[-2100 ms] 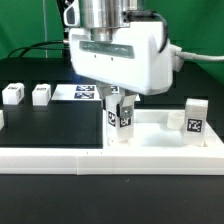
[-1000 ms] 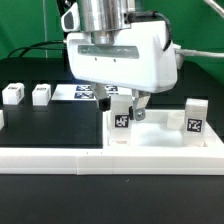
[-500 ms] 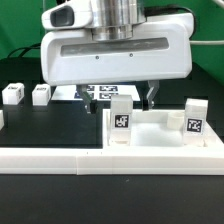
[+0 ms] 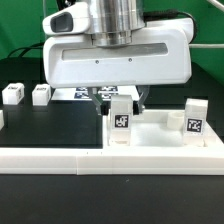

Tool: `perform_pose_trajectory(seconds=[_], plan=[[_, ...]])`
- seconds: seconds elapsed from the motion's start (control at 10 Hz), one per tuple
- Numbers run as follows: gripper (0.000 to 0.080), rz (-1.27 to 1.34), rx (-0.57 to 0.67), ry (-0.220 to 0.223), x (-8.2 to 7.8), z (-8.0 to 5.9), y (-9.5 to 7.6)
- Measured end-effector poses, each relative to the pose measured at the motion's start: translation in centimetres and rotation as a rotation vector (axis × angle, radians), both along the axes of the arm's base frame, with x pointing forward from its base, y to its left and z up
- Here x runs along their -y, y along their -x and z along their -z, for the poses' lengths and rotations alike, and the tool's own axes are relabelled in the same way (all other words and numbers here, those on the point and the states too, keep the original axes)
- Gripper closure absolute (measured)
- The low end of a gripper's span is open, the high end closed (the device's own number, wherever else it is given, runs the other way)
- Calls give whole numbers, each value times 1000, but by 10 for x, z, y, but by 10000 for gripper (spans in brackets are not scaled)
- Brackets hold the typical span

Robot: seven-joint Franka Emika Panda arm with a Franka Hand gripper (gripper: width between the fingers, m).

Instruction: Assemble square table

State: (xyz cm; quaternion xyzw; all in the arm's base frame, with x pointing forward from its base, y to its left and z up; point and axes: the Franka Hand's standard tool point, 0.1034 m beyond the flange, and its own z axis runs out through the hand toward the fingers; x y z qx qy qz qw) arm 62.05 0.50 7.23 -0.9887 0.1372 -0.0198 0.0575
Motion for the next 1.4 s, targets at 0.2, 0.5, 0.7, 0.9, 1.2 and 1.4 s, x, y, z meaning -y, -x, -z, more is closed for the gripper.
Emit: perform_pose_trajectory(seconds=[0.2, 0.5, 0.7, 0.9, 1.2, 1.4], plan=[[508, 166, -18, -9, 0, 0, 0], [508, 542, -81, -16, -1, 0, -3], [508, 933, -166, -19, -4, 1, -4], [508, 1304, -218, -85, -7, 2, -5], [508, 1445, -238, -117, -6, 2, -7], [286, 1422, -236, -117, -7, 2, -7]])
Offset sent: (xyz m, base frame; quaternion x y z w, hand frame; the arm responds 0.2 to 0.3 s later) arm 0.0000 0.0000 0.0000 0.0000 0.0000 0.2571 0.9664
